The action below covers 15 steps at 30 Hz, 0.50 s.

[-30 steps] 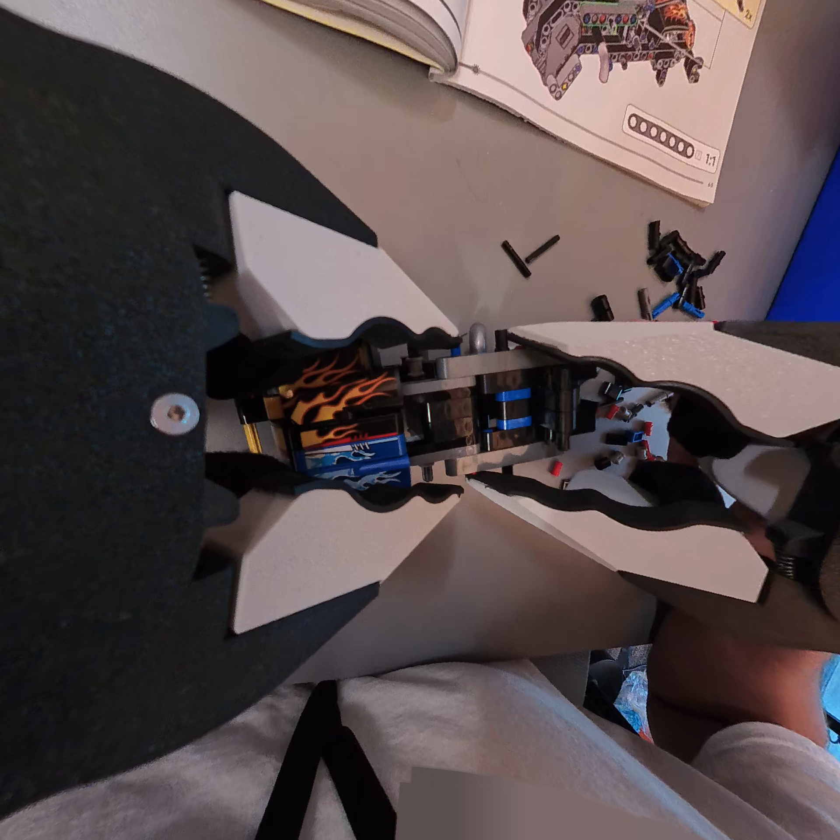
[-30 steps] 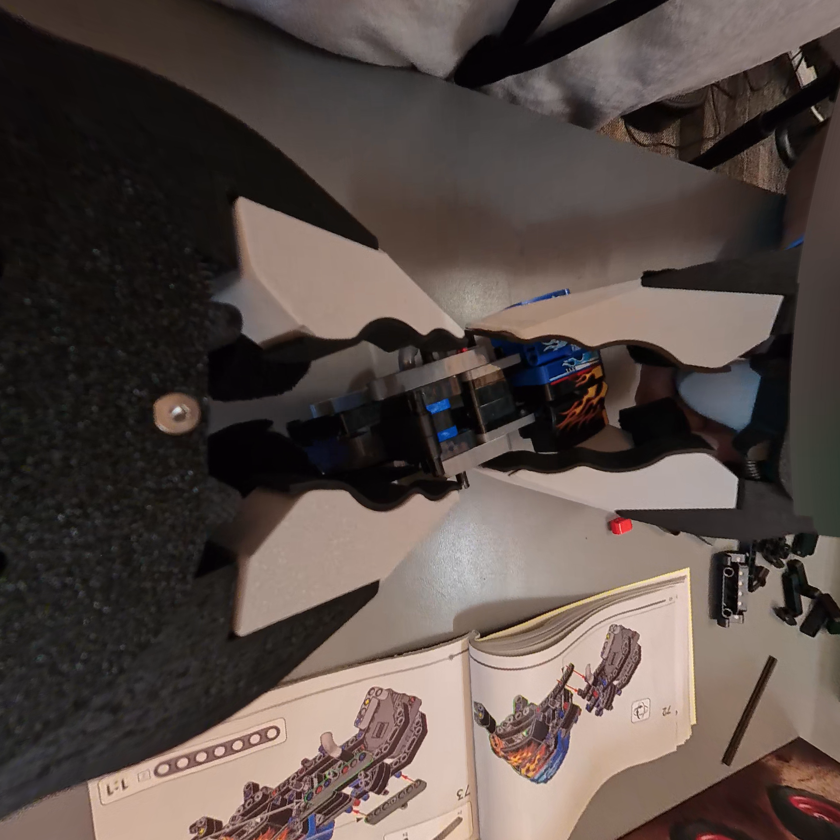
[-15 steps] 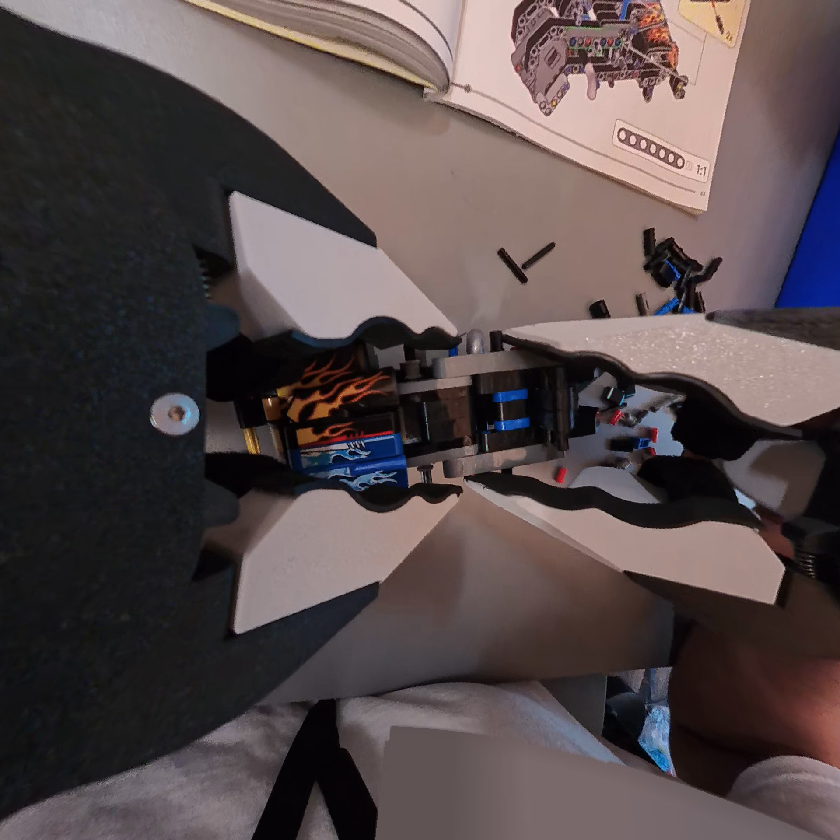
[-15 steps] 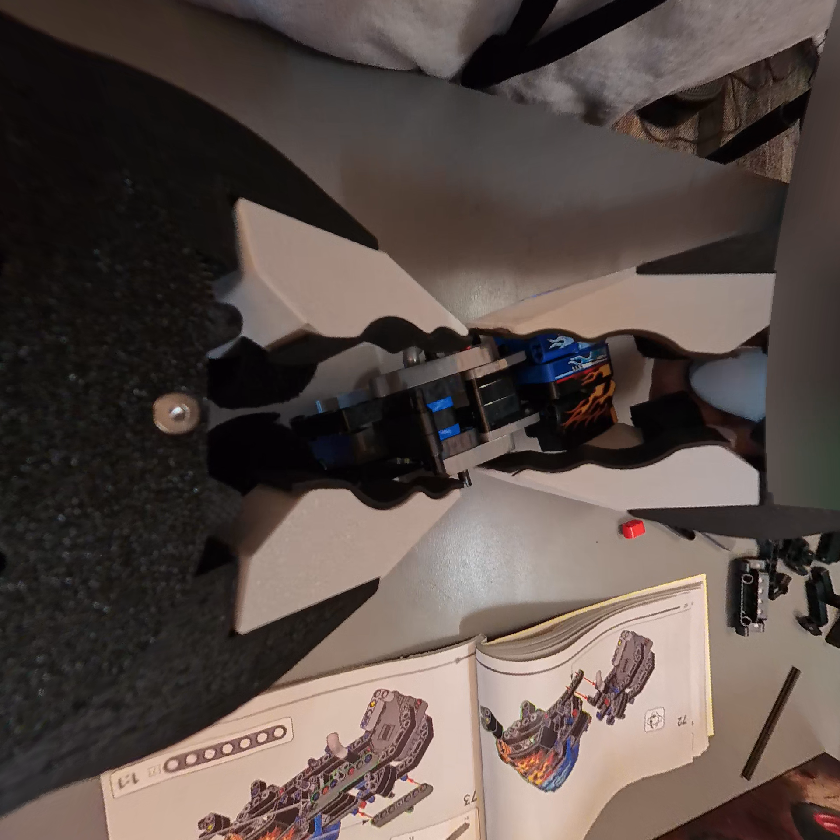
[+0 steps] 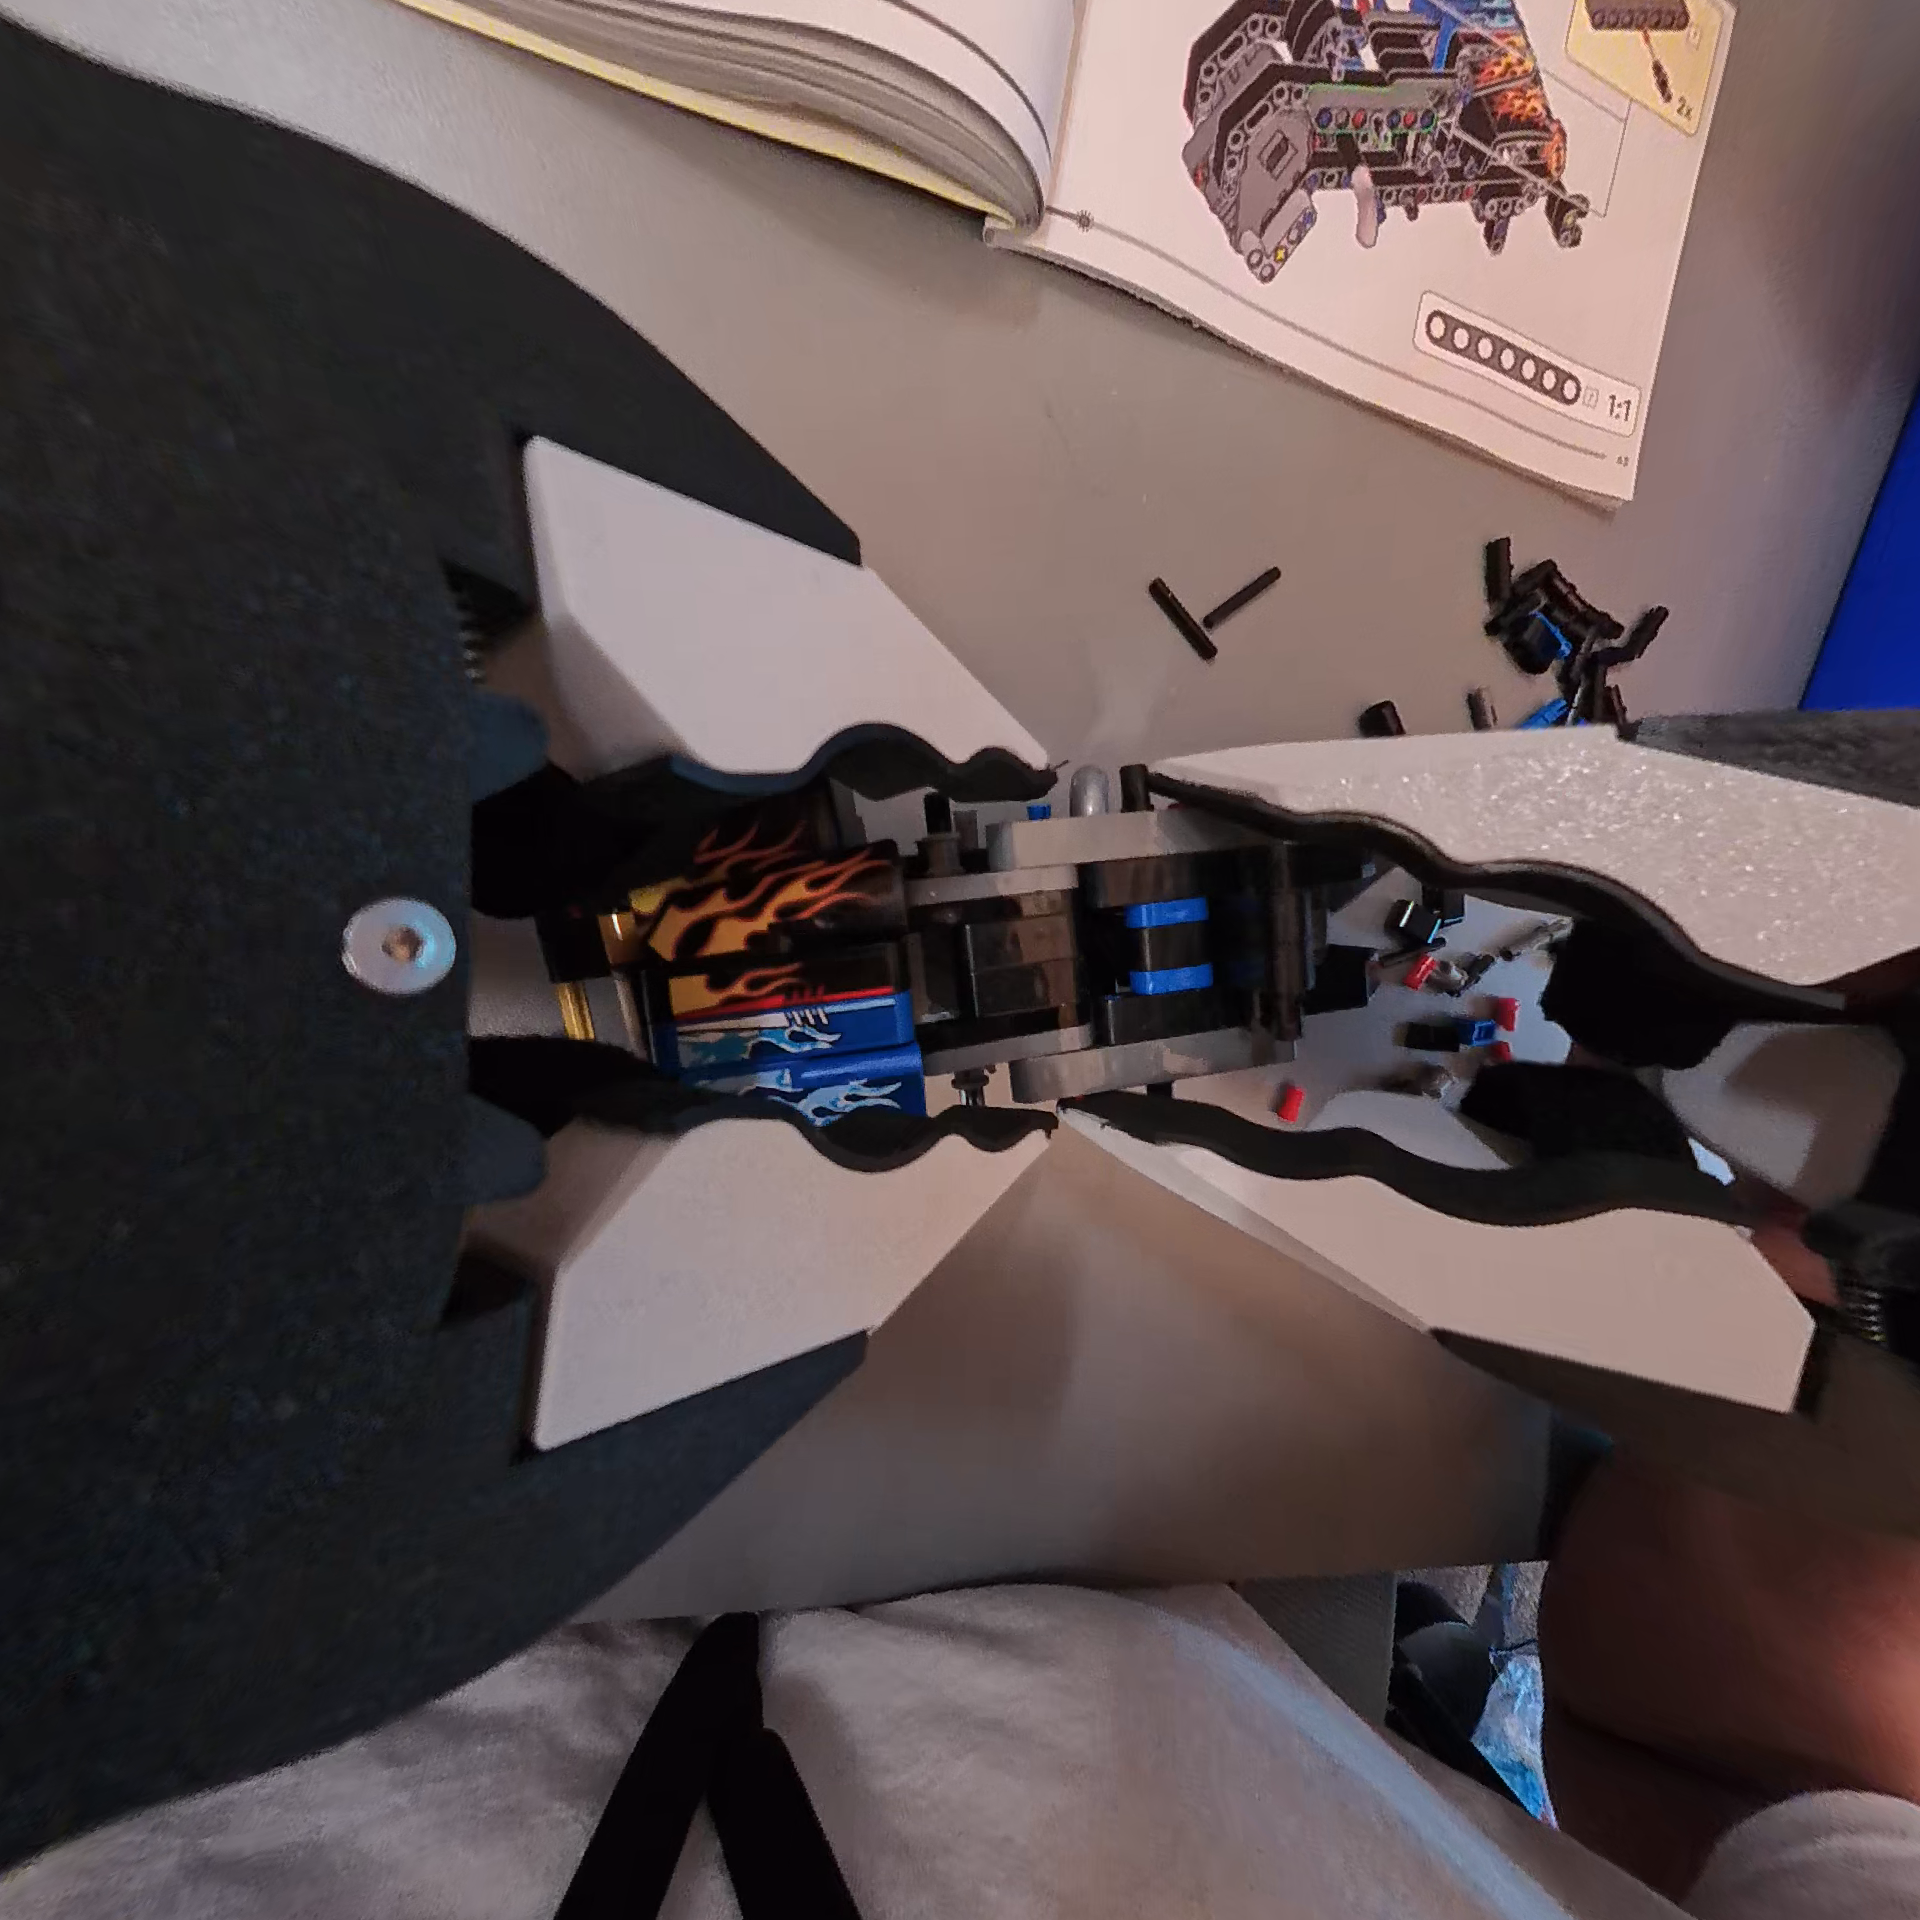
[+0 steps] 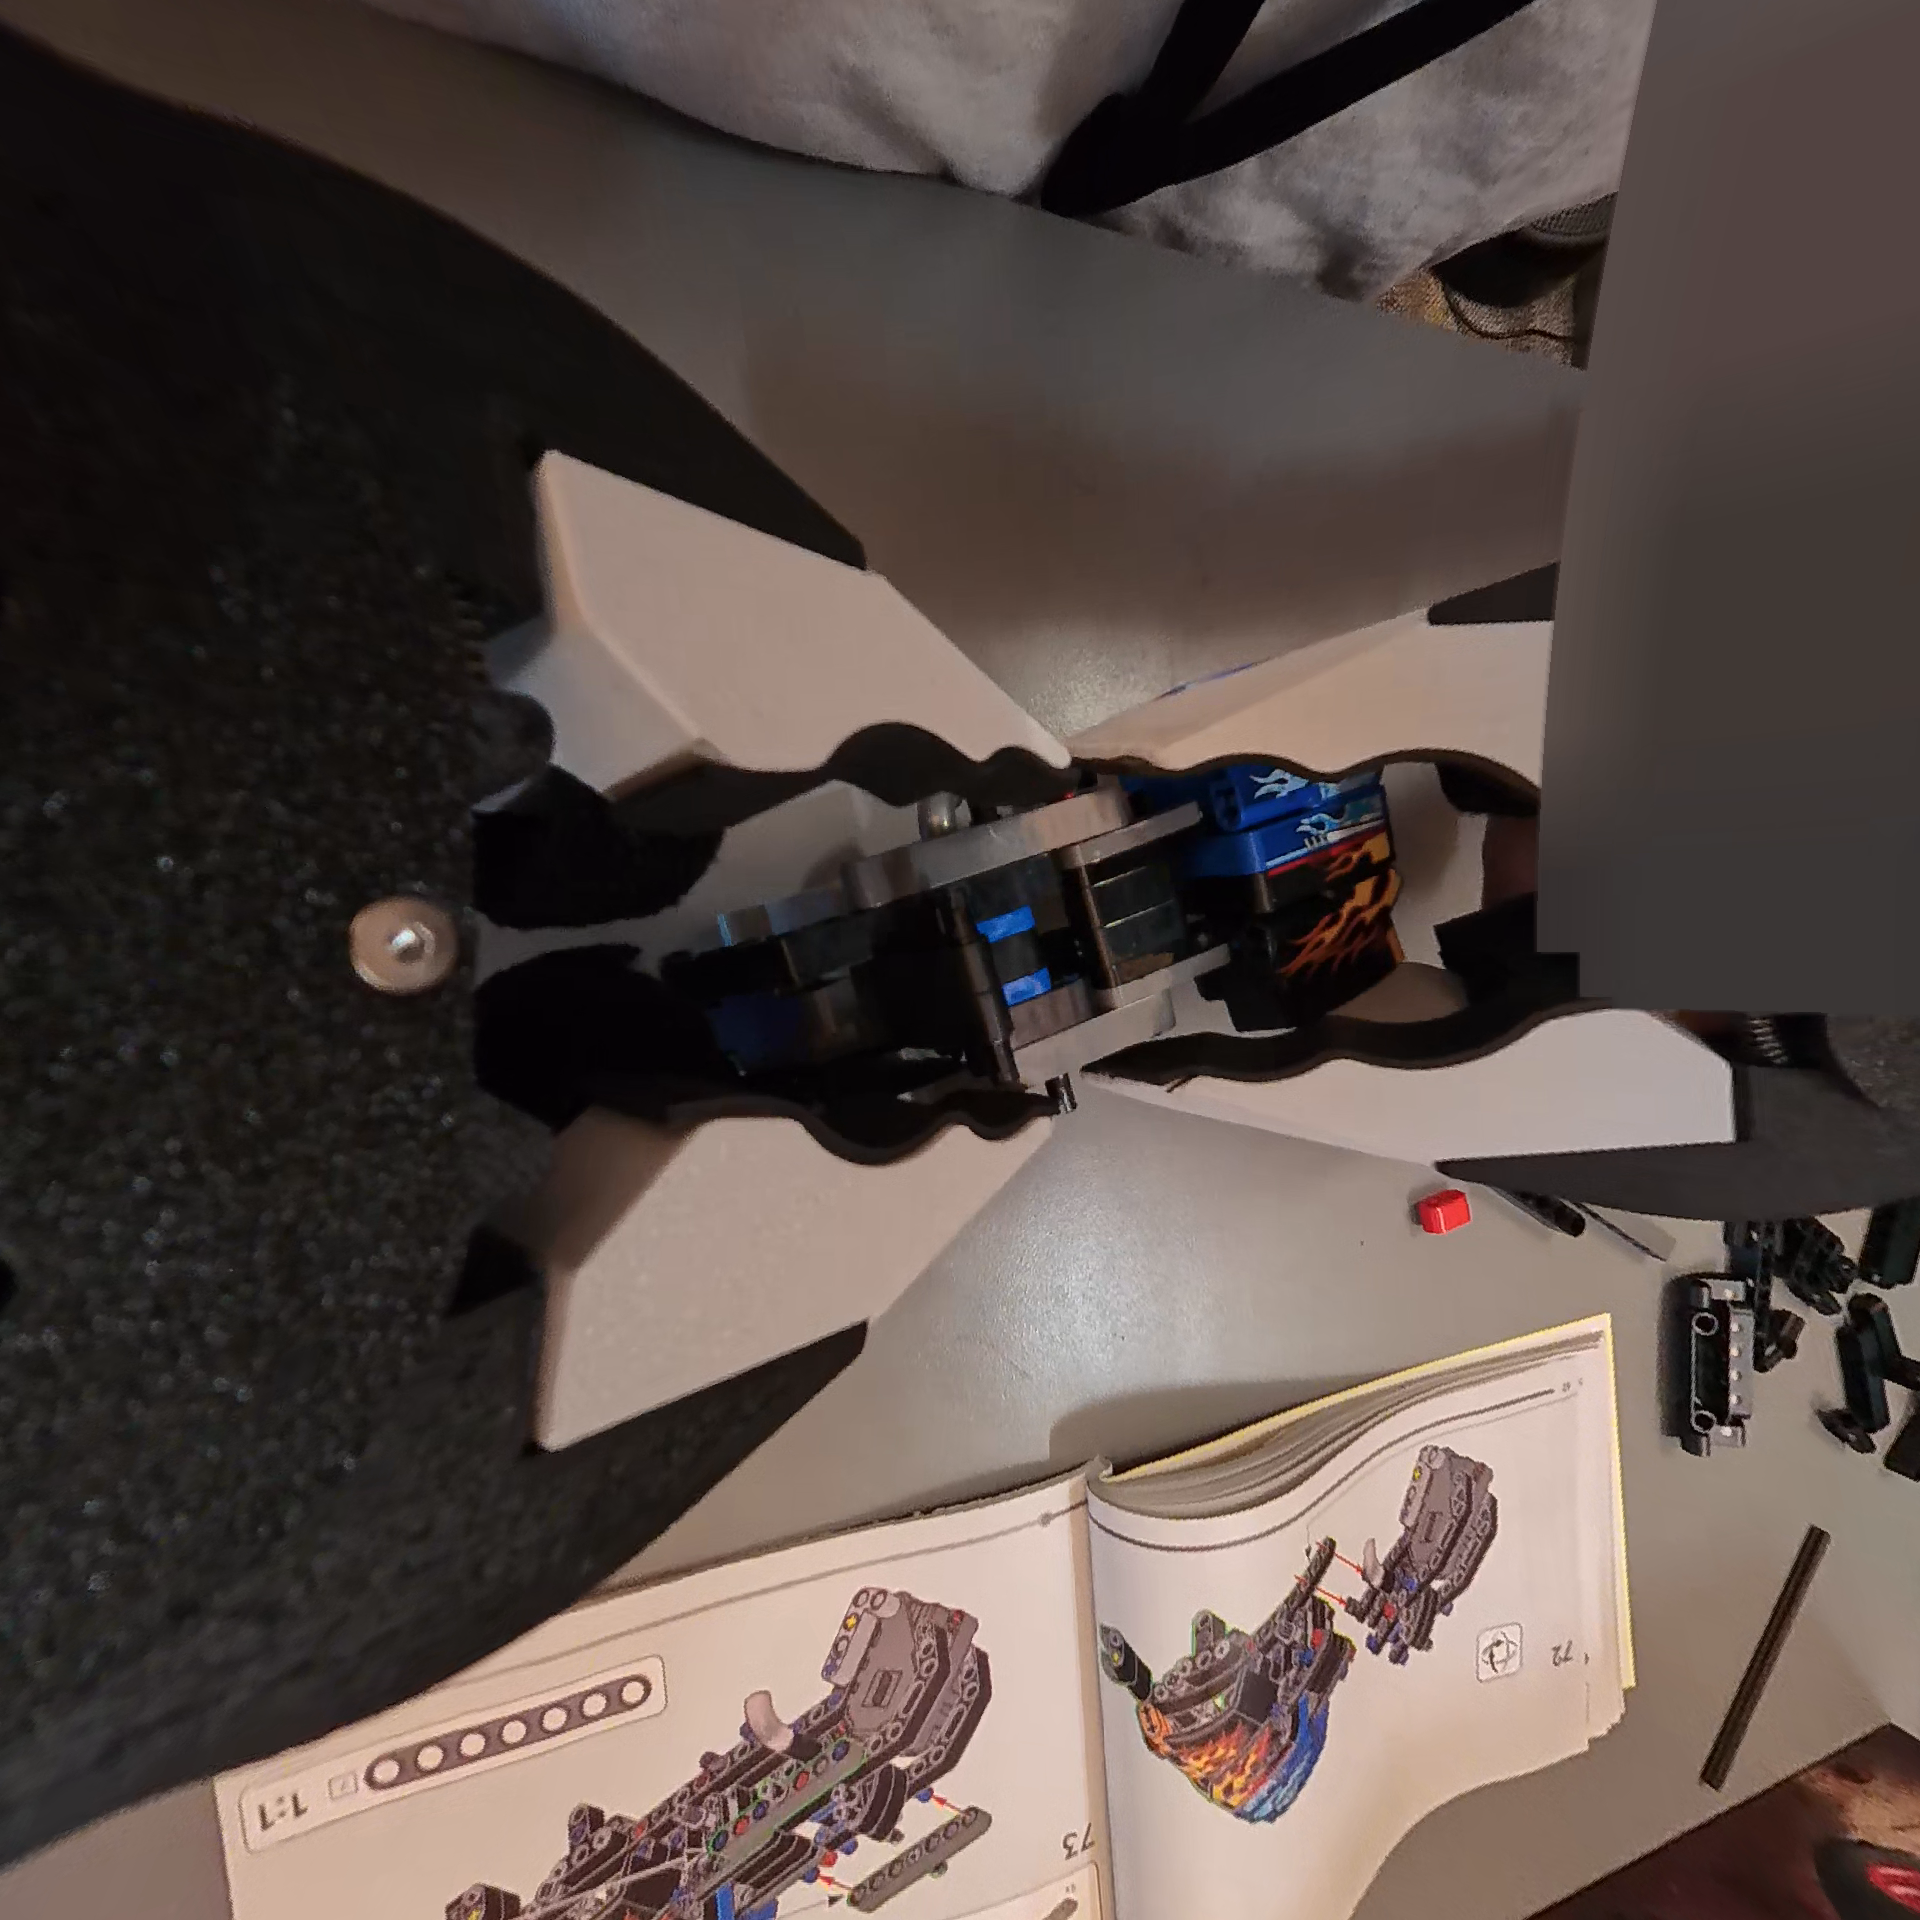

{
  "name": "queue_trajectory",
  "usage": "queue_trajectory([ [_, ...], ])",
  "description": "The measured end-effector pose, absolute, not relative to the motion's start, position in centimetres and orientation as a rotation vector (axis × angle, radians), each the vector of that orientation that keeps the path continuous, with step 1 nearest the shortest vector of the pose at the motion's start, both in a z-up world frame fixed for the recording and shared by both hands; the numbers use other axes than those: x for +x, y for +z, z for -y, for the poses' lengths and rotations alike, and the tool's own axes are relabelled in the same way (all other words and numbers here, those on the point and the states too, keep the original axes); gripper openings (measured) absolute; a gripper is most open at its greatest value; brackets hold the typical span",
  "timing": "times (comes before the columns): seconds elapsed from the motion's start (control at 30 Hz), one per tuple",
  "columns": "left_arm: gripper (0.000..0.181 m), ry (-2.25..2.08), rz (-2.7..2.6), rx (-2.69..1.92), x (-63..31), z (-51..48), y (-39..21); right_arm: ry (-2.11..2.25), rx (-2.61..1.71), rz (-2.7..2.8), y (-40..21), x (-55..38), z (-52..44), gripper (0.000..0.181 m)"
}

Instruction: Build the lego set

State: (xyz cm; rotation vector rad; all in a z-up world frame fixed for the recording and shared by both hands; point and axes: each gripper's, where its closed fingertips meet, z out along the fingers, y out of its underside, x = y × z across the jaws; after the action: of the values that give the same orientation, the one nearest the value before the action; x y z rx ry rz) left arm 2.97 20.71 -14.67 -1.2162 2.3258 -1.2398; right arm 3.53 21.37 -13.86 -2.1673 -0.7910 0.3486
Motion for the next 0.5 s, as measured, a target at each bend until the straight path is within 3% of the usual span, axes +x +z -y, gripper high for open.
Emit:
queue_trajectory([
  [0.5, 0.055, -1.18, -2.353, -1.276, 2.93, -20.68, -14.7, 0.367, -2.192, 0.815, -13.65, 3.29, -21.07, 0.055],
])
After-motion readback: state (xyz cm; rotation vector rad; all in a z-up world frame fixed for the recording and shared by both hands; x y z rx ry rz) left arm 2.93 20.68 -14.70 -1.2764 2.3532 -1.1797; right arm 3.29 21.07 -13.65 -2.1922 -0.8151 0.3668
